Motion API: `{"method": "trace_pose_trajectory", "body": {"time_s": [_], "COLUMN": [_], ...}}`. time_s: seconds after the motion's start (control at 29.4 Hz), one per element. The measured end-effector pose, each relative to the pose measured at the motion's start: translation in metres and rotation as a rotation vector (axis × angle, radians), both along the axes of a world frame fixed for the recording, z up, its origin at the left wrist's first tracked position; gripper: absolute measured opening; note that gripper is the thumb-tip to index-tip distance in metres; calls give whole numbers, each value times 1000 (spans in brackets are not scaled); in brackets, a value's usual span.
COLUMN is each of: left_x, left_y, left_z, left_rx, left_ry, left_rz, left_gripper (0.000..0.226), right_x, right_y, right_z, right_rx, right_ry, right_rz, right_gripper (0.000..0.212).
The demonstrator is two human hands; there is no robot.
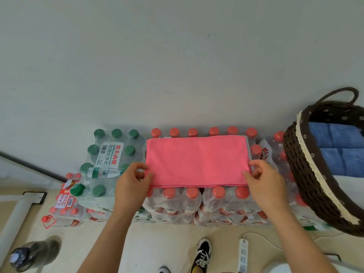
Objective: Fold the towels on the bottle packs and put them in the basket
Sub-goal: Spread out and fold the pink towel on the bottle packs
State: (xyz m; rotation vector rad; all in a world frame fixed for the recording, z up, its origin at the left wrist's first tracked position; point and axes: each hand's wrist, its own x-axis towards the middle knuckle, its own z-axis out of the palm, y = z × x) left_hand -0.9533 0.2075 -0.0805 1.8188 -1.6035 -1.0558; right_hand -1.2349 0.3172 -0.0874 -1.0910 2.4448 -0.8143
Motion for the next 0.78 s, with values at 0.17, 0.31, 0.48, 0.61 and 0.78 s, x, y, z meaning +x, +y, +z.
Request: {"method": "trace_pose_trajectory", "body": {"time_s": [0.17, 0.31, 0.48, 0.61, 0.78], "left_x": [4, 4, 5, 6, 6], "left_y": [-2, 0, 4, 4, 8], "left_z": [2, 4, 8, 10, 10], "left_rx": [23, 28, -13, -18, -54], "left_ry": [122, 161, 136, 122, -50], "left_rz": [52, 91, 79, 64, 3], "left_gripper": [12, 13, 13, 12, 9], "right_x": [-4, -9, -11, -11, -6], "right_y": [-1, 1, 3, 6, 8], "right_z": [10, 15, 12, 9, 10], "right_rx": [37, 99, 99, 70, 152], "right_ry": [-131, -50, -61, -71, 33], "right_rz": [-5, 85, 96, 52, 74], "right_gripper": [33, 32, 13, 7, 9]}}
